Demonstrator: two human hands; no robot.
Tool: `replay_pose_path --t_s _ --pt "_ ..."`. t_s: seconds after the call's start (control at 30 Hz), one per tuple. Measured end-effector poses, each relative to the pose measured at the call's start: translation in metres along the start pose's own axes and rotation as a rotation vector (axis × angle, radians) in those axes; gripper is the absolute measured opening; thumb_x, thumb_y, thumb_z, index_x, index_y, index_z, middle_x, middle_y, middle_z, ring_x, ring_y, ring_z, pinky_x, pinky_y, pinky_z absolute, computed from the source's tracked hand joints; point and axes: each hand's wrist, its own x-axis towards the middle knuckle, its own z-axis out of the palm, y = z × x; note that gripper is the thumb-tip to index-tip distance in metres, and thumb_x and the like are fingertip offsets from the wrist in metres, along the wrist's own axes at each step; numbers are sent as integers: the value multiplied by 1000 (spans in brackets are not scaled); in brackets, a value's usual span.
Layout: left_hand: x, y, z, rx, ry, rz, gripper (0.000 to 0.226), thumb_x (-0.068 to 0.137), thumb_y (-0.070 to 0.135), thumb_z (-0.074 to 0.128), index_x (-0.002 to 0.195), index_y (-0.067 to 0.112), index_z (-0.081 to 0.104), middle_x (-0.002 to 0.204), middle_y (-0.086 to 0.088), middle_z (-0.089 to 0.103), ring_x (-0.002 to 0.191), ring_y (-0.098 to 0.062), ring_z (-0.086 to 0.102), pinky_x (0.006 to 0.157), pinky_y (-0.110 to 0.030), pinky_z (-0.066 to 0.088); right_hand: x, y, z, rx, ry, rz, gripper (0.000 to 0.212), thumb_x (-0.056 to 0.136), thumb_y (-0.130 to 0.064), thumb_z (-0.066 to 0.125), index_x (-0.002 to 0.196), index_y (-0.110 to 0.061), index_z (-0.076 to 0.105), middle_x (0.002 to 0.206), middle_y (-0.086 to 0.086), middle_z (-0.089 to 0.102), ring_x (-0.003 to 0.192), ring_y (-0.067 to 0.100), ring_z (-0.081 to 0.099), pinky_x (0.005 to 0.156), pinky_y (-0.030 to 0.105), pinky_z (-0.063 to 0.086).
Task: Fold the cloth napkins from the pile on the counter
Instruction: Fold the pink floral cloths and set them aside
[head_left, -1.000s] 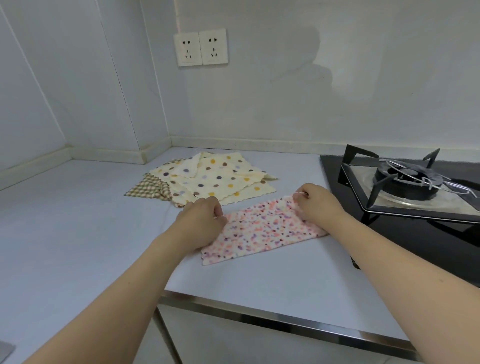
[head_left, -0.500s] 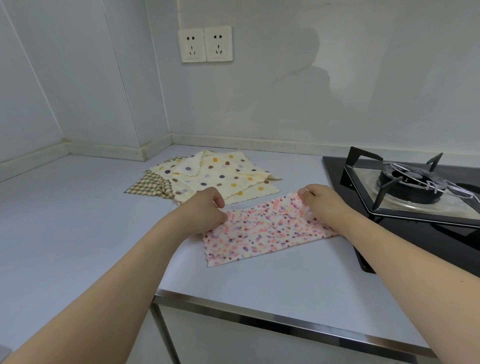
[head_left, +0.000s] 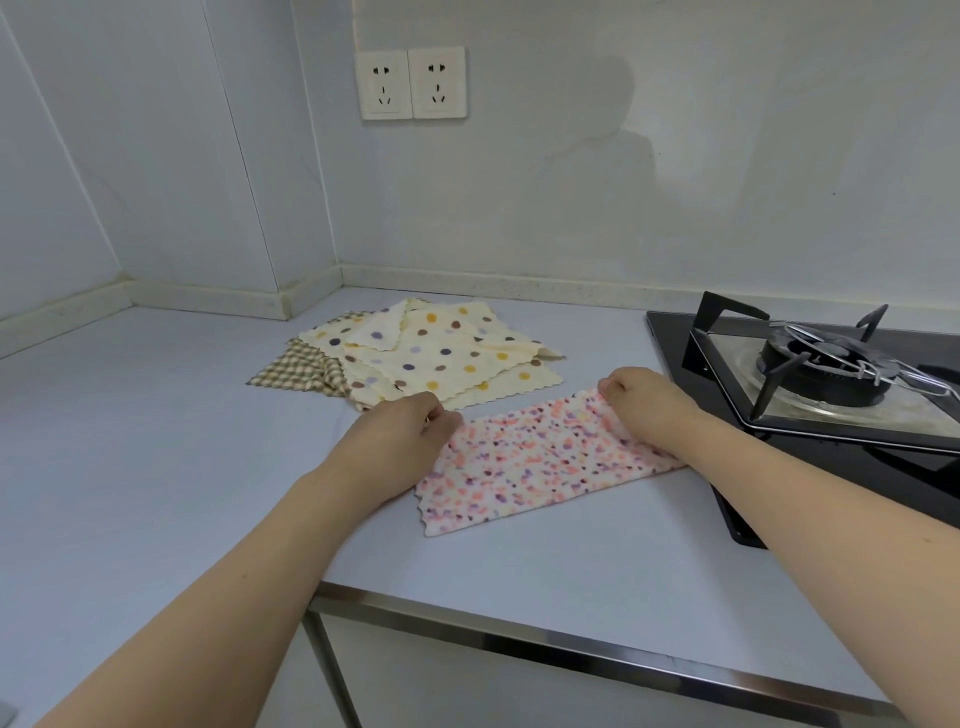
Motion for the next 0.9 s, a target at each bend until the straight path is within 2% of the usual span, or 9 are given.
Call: replay_pose_path --t_s 0.13,0.2,0.27,0.4,0.5,0.57,0.67,0.77,0.9 --pt "1 -2 -2 32 -4 -2 20 98 38 50 98 19 57 76 8 56 67 -8 50 54 -26 32 -4 -17 -4 -128 14 41 29 102 -31 35 96 -9 53 100 9 58 91 28 57 77 35 47" --pt "4 -3 -3 5 5 -13 21 98 37 51 96 18 59 78 6 56 70 -9 51 56 -26 33 -19 -31 -1 -403 175 -24 38 100 -37 36 122 -8 47 122 12 49 108 31 51 90 42 45" --pt "7 -4 -6 -41 -1 -23 23 96 39 55 91 18 62 84 5 58 76 -8 53 59 -25 35 -41 -47 11 -505 287 -156 45 97 -41 36 131 -12 44 125 10 44 112 30 45 92 44 39" --pt "8 -6 -11 -149 9 -46 25 93 38 60 82 16 65 81 2 63 75 -12 55 60 -26 37 -74 -57 39 -406 31 -114 55 97 -52 28 139 -19 38 137 9 37 127 30 32 107 44 23" --pt "9 -5 -8 -119 39 -83 33 94 36 59 83 5 62 77 -5 62 67 -16 51 59 -28 36 -72 -53 43 -331 -86 -39 65 97 -57 20 153 -24 14 160 6 9 147 29 4 118 51 0" --pt "11 -5 -6 -73 52 -121 37 95 35 59 85 0 61 82 -13 64 66 -18 50 59 -29 37 -69 -53 42 -355 -136 -19 70 95 -62 16 155 -27 5 163 5 -5 149 28 -8 117 53 -7" --pt "14 -4 -5 -64 90 -154 36 93 34 62 87 -1 61 86 -16 66 67 -18 50 59 -29 37 -67 -53 43 -392 -180 11 80 89 -74 13 154 -30 0 162 5 -12 148 30 -14 115 57 -12" --pt "11 -4 -3 -22 115 -139 24 96 30 57 94 7 60 85 -4 63 71 -14 53 61 -27 42 -66 -54 41 -407 -204 12 84 87 -78 13 154 -31 -2 162 6 -14 147 32 -16 113 60 -13" --pt "10 -5 1 260 334 114 19 95 7 46 111 8 58 101 -9 58 89 -28 54 74 -39 45 -68 -56 39 -429 -225 3 80 89 -74 11 154 -30 -4 162 5 -14 147 31 -15 114 60 -11"
